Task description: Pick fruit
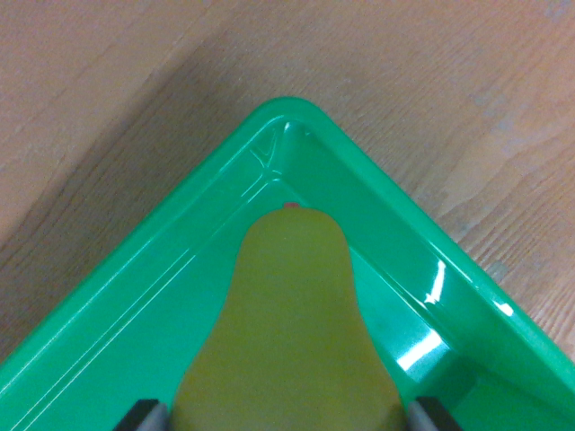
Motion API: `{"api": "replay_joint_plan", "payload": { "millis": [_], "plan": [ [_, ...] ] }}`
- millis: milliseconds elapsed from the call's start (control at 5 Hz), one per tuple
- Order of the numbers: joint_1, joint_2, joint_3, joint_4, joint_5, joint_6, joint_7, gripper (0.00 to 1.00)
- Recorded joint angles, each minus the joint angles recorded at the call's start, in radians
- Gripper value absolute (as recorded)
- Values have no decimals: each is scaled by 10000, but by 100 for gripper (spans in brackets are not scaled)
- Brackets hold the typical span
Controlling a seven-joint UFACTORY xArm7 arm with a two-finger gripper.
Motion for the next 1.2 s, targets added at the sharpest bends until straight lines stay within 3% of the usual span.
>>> {"api": "replay_joint_plan", "payload": {
  "millis": [200, 400, 600, 800, 1000, 1200],
  "plan": [
    [0, 0, 0, 0, 0, 0, 0, 100],
    [5, -100, -7, 243, -11, 342, -2, 100],
    [5, -100, -7, 243, -11, 342, -2, 100],
    [9, -187, -13, 454, -20, 640, -4, 100],
    [9, -187, -13, 454, -20, 640, -4, 100],
    [13, -259, -18, 628, -28, 885, -5, 100]
  ]
}}
